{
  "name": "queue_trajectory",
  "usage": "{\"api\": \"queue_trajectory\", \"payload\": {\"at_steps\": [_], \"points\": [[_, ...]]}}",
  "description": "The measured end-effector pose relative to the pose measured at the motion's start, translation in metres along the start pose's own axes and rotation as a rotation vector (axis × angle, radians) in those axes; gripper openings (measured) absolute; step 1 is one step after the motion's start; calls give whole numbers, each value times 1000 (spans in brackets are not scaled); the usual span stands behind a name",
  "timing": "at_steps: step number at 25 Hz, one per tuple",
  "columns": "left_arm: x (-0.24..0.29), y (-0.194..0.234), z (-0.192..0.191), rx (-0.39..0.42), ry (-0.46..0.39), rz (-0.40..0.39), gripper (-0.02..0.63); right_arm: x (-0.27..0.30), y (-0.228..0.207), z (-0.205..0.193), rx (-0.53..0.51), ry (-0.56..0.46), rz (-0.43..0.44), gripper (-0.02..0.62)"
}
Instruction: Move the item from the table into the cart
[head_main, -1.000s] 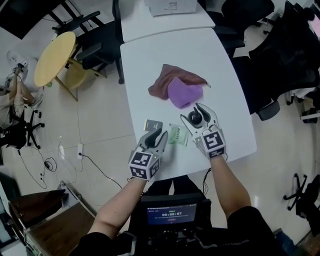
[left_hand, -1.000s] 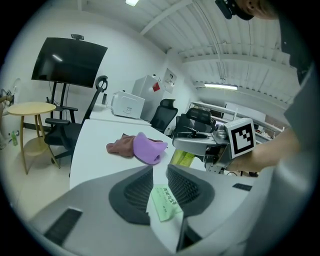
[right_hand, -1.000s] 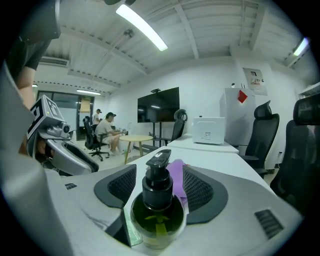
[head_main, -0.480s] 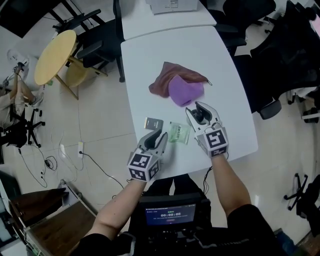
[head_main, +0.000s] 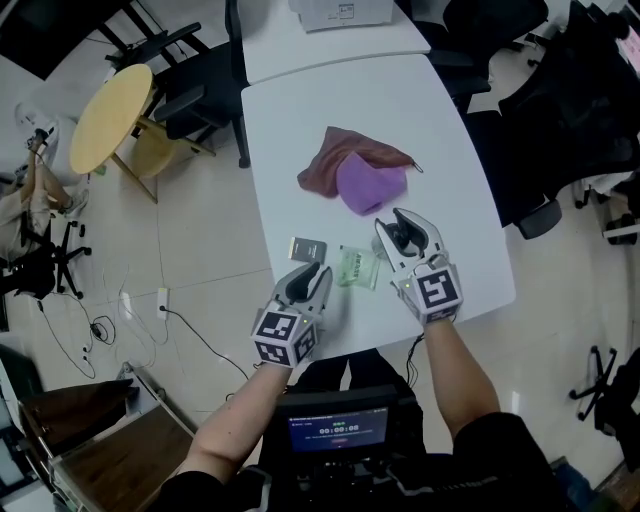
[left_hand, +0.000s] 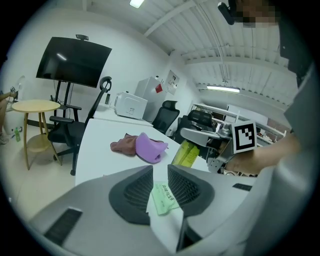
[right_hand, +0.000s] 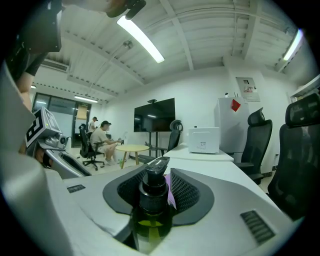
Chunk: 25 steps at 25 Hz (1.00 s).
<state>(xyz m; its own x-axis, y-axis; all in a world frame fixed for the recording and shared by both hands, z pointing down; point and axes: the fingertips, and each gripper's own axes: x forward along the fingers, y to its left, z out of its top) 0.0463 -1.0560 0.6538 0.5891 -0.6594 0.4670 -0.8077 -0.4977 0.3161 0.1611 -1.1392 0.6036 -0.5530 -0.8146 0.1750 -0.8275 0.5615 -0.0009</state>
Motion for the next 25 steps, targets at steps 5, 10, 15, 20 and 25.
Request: {"api": "queue_trajectory", "payload": {"at_steps": [5,10,15,20,25], "points": [[0,-5,12,-3,-11,-8,106,-10,3,36,-63,-59,32,127],[-3,-25,40,21,-47,-22,104,-42,-5,85,-42,-113,8,124],[-16,-65,86,79,-104,-90,104,-95,-18,131,1,-142,-68,123],[-40,-108,125,156,-142,-233,86,-149,-20,159,-20,-147,-200,121],[-58,-131,144,215,-171,-430,68,-204,3,184,-47,-152,-380,120]]}}
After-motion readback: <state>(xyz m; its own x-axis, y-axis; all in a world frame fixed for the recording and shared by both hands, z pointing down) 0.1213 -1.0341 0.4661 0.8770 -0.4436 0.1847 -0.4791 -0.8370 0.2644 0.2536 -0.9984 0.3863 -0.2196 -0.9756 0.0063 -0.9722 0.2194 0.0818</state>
